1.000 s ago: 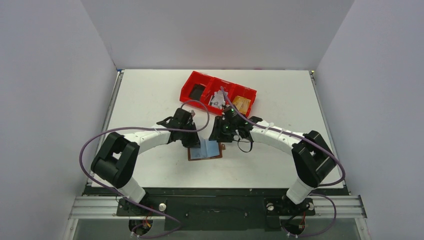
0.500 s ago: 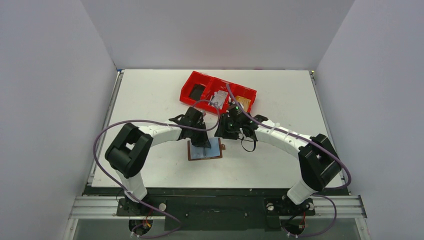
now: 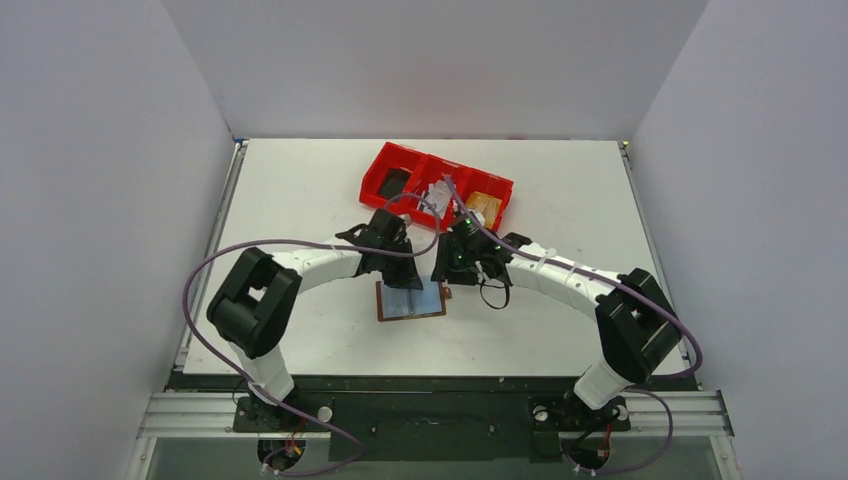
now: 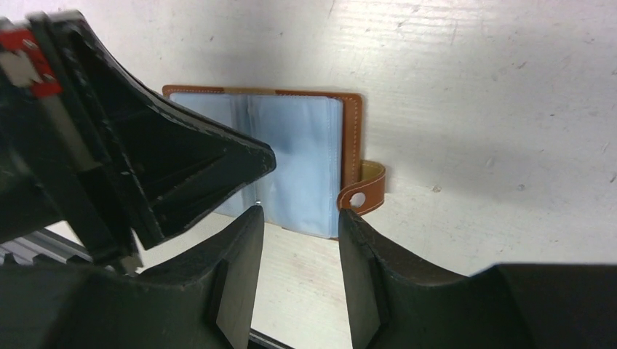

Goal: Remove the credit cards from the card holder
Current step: Remove the credit card from the card holder.

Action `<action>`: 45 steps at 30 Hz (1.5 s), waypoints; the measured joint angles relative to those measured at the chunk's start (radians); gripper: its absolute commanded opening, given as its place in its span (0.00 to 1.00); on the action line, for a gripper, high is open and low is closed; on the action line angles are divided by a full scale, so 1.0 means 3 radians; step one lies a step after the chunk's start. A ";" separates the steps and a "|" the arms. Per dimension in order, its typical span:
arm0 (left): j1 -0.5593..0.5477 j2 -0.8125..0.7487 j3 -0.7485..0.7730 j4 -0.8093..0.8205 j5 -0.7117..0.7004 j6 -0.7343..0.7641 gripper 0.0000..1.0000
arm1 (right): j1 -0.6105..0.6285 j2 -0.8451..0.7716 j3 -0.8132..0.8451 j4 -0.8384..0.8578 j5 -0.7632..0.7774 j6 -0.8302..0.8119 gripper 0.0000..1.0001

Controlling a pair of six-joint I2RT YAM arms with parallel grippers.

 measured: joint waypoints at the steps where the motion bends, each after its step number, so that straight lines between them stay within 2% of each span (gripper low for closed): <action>1: 0.0017 -0.0048 0.0000 -0.0024 -0.0009 0.0008 0.03 | 0.0037 0.0001 0.0022 -0.0038 0.0027 -0.0005 0.39; 10: 0.0329 -0.0502 -0.0005 -0.0183 -0.0088 0.0117 0.04 | 0.0373 0.0106 0.0380 -0.0160 0.0223 -0.0033 0.39; 14: 0.0546 -0.0710 -0.0108 -0.0254 -0.0118 0.0175 0.07 | 0.0530 0.0350 0.0627 -0.0182 0.0257 -0.0056 0.43; 18: 0.0827 -0.0904 -0.0271 -0.0340 -0.0131 0.0238 0.14 | 0.0657 0.0682 0.0841 -0.0225 0.0258 -0.0117 0.46; 21: 0.0965 -0.0994 -0.0387 -0.0406 -0.0134 0.0272 0.23 | 0.0721 0.0882 0.0928 -0.0264 0.0262 -0.0144 0.49; 24: 0.1016 -0.1071 -0.0481 -0.0449 -0.0132 0.0303 0.36 | 0.0767 0.1034 0.0988 -0.0319 0.0267 -0.0181 0.51; 28: 0.1034 -0.1150 -0.0556 -0.0486 -0.0130 0.0338 0.45 | 0.0797 0.1166 0.1083 -0.0378 0.0282 -0.0212 0.54; 35: 0.1035 -0.1185 -0.0593 -0.0486 -0.0130 0.0341 0.50 | 0.0815 0.1230 0.1164 -0.0408 0.0313 -0.0220 0.55; 45: 0.1040 -0.1186 -0.0646 -0.0487 -0.0132 0.0336 0.51 | 0.0827 0.1392 0.1227 -0.0416 0.0381 -0.0225 0.53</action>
